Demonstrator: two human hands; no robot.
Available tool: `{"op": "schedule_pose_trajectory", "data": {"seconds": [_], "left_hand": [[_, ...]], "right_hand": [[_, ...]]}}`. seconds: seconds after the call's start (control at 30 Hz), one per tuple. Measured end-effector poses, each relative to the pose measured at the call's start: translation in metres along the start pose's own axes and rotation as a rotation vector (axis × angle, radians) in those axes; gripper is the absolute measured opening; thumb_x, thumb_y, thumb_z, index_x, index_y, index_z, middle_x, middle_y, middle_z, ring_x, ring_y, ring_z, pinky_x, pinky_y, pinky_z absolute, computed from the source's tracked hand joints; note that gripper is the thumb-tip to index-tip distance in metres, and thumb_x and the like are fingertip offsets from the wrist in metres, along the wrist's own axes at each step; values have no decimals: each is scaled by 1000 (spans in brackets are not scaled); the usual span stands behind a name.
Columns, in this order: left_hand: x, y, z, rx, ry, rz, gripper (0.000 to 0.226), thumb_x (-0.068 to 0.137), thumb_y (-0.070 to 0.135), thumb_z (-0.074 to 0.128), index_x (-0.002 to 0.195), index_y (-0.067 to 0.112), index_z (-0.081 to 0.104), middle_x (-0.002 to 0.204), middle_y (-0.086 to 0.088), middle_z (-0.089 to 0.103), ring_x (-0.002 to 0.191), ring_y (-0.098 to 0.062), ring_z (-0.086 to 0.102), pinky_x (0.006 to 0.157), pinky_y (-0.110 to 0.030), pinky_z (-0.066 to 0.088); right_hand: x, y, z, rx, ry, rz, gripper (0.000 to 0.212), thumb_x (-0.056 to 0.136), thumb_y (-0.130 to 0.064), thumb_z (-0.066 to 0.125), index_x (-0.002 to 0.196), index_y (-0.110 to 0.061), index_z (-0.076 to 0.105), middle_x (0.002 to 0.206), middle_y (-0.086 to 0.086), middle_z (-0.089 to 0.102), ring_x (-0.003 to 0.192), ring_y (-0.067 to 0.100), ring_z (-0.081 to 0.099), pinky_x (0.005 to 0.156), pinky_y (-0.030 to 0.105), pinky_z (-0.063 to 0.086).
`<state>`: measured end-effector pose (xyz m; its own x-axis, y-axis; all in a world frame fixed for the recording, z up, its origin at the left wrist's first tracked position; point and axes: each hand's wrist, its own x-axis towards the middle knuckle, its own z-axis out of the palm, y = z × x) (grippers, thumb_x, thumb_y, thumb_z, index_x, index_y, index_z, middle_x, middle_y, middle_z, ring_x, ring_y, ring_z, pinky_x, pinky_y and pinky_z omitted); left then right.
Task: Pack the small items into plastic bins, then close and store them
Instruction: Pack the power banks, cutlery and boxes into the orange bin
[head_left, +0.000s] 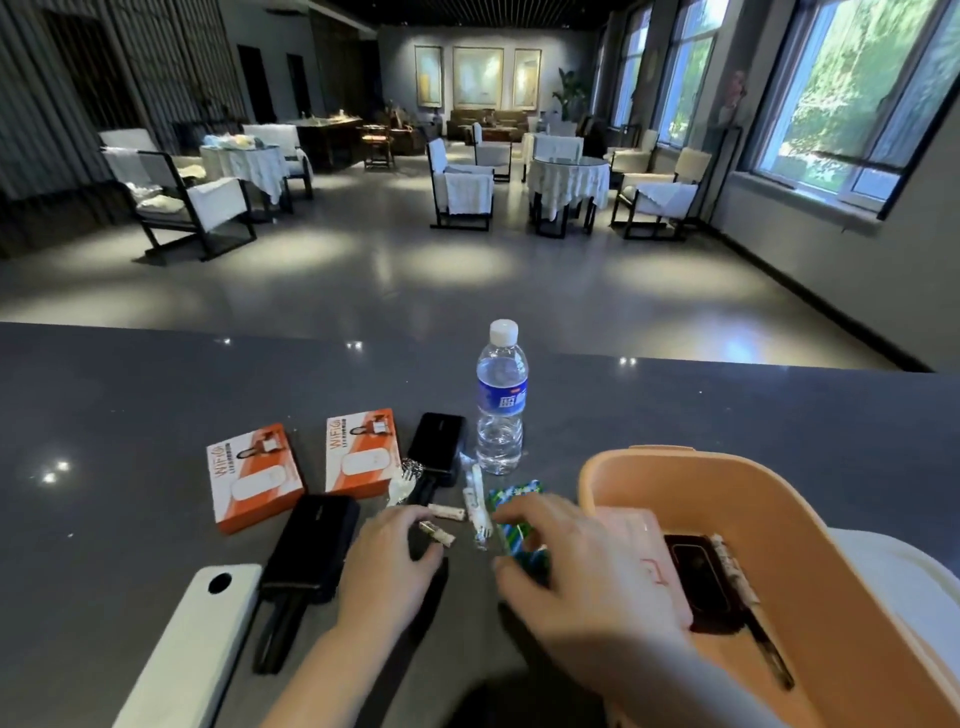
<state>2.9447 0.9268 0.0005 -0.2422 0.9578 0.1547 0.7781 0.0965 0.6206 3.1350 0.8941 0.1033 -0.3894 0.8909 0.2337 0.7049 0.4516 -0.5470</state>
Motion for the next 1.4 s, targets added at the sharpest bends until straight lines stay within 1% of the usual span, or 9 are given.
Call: {"op": "schedule_pose_trajectory", "data": {"seconds": [0.1, 0.23, 0.33, 0.73, 0.83, 0.97, 1.1, 1.2, 1.4], "left_hand": [[13, -10, 8, 111, -60, 56, 39, 78, 36, 66, 116, 30, 60, 119, 13, 56, 115, -14, 50, 94, -30, 38], [33, -22, 18, 243, -204, 182, 44, 86, 41, 55, 129, 38, 47, 138, 19, 37, 126, -12, 32, 99, -30, 29], [44, -28, 23, 375, -273, 272, 53, 91, 43, 49, 141, 35, 34, 148, 20, 26, 127, -18, 27, 98, -33, 26], [35, -44, 26, 448, -197, 384, 36, 93, 33, 47, 130, 33, 45, 129, 9, 41, 119, -22, 34, 92, -35, 27], [32, -44, 27, 404, -228, 369, 33, 93, 38, 47, 126, 33, 49, 121, 9, 44, 116, -19, 37, 90, -32, 30], [12, -45, 26, 313, -242, 315, 35, 91, 47, 50, 122, 32, 52, 111, 8, 47, 110, -16, 45, 88, -29, 37], [-22, -42, 28, 303, -269, 300, 42, 86, 58, 47, 120, 35, 49, 113, 10, 47, 112, -14, 43, 91, -29, 33], [-44, -39, 26, 242, -286, 257, 45, 83, 63, 48, 120, 38, 48, 112, 17, 50, 111, -8, 44, 91, -27, 33], [-58, -41, 9, -314, -423, 115, 34, 80, 27, 72, 111, 33, 61, 85, 10, 59, 71, -1, 52, 74, -25, 45]], "right_hand": [[1, -28, 42, 12, -22, 91, 34, 85, -35, 49, 119, -38, 47, 115, -18, 51, 106, 2, 49, 82, 18, 40], [-9, -35, 82, -11, 4, 160, 37, 76, -34, 47, 112, -45, 49, 108, -24, 54, 95, -7, 53, 74, 3, 34], [-8, -23, 96, 51, -58, 248, 42, 79, -35, 48, 120, -45, 44, 118, -23, 51, 102, -6, 51, 77, 6, 36], [-11, 10, 127, 104, -150, 444, 38, 88, -15, 55, 125, -22, 51, 121, -5, 56, 114, 8, 52, 87, 13, 34], [-26, 9, 127, 115, -32, 412, 29, 88, -23, 57, 115, -32, 53, 107, -16, 56, 97, 3, 55, 83, 17, 44], [-35, 17, 129, 93, 49, 386, 35, 76, -12, 60, 104, -33, 56, 101, -23, 54, 93, -7, 51, 78, 3, 36], [-40, 28, 135, 65, 31, 382, 44, 75, -5, 61, 114, -24, 57, 113, -11, 57, 107, 3, 52, 82, -1, 29], [-41, 31, 139, 81, -3, 374, 59, 74, -14, 66, 130, -22, 48, 126, -6, 50, 117, 10, 47, 94, 13, 33], [-45, 29, 139, 98, -55, 294, 61, 68, -18, 68, 127, -21, 51, 116, -2, 46, 106, 16, 51, 88, 27, 42]]}}
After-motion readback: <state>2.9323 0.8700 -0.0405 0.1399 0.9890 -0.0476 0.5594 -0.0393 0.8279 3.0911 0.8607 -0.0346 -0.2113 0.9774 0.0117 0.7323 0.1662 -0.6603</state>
